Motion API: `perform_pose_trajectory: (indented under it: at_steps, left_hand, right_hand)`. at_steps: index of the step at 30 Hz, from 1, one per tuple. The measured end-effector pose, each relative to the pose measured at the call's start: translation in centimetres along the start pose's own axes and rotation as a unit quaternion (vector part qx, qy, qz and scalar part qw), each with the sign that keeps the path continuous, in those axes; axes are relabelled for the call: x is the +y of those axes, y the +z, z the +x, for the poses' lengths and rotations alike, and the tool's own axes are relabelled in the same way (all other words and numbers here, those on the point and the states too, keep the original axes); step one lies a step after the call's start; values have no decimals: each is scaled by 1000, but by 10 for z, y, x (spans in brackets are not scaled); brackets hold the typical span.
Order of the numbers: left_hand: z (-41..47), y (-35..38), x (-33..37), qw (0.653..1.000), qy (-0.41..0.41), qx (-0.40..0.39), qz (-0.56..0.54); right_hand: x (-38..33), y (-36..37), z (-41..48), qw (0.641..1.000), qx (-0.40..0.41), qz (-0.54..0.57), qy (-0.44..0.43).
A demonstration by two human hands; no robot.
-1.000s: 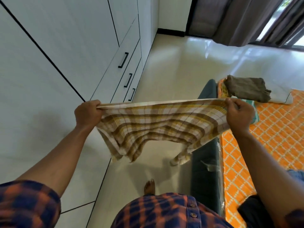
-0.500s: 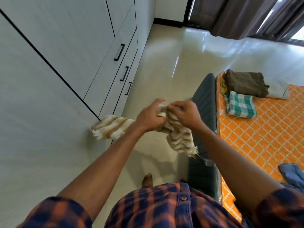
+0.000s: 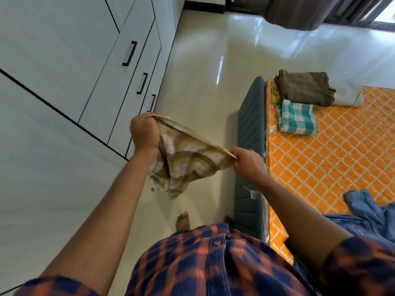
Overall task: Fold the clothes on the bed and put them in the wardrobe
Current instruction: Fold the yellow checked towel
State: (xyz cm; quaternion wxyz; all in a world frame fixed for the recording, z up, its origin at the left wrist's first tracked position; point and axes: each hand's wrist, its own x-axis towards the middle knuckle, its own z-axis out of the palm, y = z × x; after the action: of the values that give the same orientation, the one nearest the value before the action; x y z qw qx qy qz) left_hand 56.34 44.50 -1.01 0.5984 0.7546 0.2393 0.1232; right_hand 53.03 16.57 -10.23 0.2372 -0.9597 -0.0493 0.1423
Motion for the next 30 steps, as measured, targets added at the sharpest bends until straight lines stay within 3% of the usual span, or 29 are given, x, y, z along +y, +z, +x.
perform_pose_trajectory:
  at_steps: [4, 9, 12, 14, 16, 18, 21, 24, 26, 30]
  left_hand:
    - [-13, -5, -1, 997, -51, -32, -55]
    - [-37, 0, 2, 986, -88, -77, -120]
    - [-42, -14, 1, 967, -89, -233, -56]
    - [-47, -25, -8, 922, -118, -368, -4]
    - [-58, -28, -22, 883, -147, -446, -7]
    - [-72, -24, -37, 879, -222, -416, -69]
    - [-81, -14, -56, 874, -335, -293, -192]
    - [-92, 0, -58, 851, -377, -237, -278]
    - [-94, 9, -56, 869, -383, -173, -262]
    - [-91, 15, -70, 923, -340, -37, -179]
  right_hand:
    - [63, 33, -24, 980, 22, 58, 190]
    - [49, 44, -11, 921, 111, 225, 298]
    - [34, 30, 6, 849, 186, 369, 328]
    - [14, 9, 22, 797, 191, 484, 306]
    - [-18, -12, 33, 755, 174, 577, 258]
    - [-55, -28, 29, 729, 110, 648, 193]
    - [-99, -37, 7, 740, -64, 667, 48]
    - [-114, -20, -16, 764, -223, 604, -45]
    - [-107, -7, -26, 794, -250, 549, -73]
    - [-82, -2, -30, 811, -228, 538, -41]
